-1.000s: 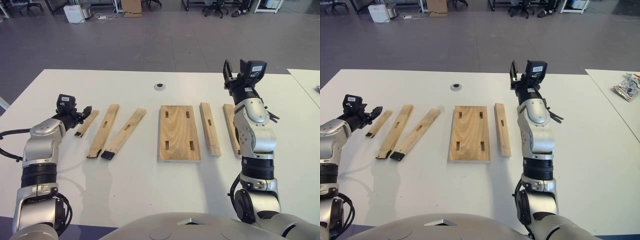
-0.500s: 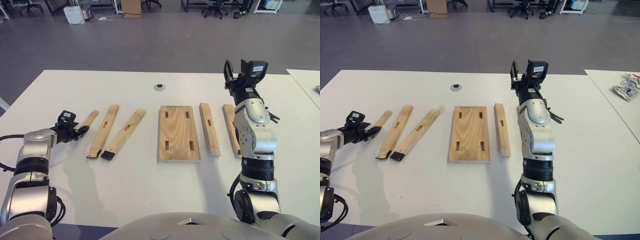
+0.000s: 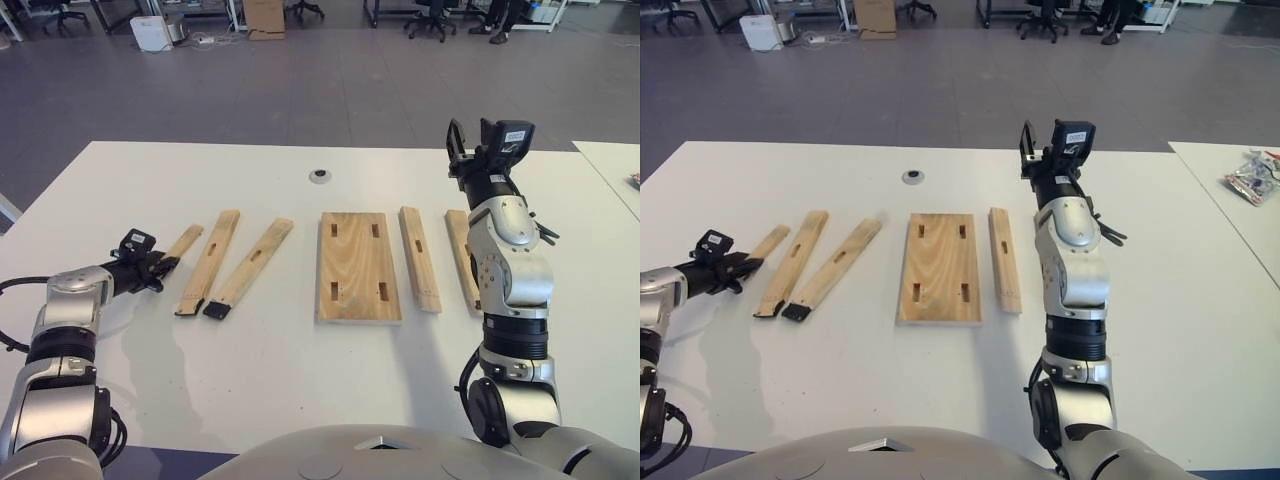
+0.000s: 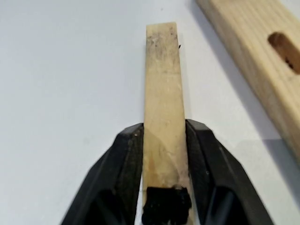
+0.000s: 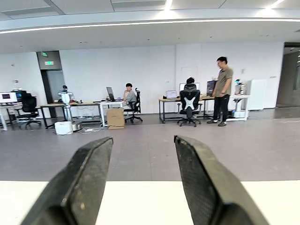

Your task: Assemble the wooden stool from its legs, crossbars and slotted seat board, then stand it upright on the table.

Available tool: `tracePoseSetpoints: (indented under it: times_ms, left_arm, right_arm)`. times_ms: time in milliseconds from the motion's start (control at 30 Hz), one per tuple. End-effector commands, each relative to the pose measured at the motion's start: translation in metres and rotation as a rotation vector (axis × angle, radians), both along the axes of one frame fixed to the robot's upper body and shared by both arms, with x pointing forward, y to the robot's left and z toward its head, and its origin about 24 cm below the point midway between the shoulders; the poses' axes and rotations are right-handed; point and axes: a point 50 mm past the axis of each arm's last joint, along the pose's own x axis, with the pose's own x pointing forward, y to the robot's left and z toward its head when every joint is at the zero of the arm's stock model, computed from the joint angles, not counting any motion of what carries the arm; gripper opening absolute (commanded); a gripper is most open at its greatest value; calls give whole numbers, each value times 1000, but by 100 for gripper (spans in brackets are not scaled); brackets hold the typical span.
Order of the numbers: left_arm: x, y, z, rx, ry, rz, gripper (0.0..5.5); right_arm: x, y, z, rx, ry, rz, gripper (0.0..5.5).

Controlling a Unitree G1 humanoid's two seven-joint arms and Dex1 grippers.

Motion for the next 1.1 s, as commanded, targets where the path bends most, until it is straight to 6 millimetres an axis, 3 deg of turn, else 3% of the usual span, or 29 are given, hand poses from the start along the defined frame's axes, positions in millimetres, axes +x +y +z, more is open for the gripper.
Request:
tracePoseSetpoints:
  times_ms: [33,133,233,367,733,1100]
  left_arm:
    - [41,-37,86,73,-453,-111,129]
    - [43,-91,124,21,-669,-287,129]
    - [33,-147,135,-97,-732,-474,129]
    - [26,-189,147,-262,-763,-559,129]
    - [9,-218,146,-342,-708,-643,129]
    - [7,-217,148,-340,-709,-638,129]
  right_arm:
    - [2,18,15,203,-6,164,245]
    - [-5,43,34,497,4,439,245]
    - [-11,61,48,678,26,650,245]
    - [-15,72,58,737,52,773,245]
    - [-20,84,57,751,108,843,245]
    - [-19,80,57,768,107,821,42]
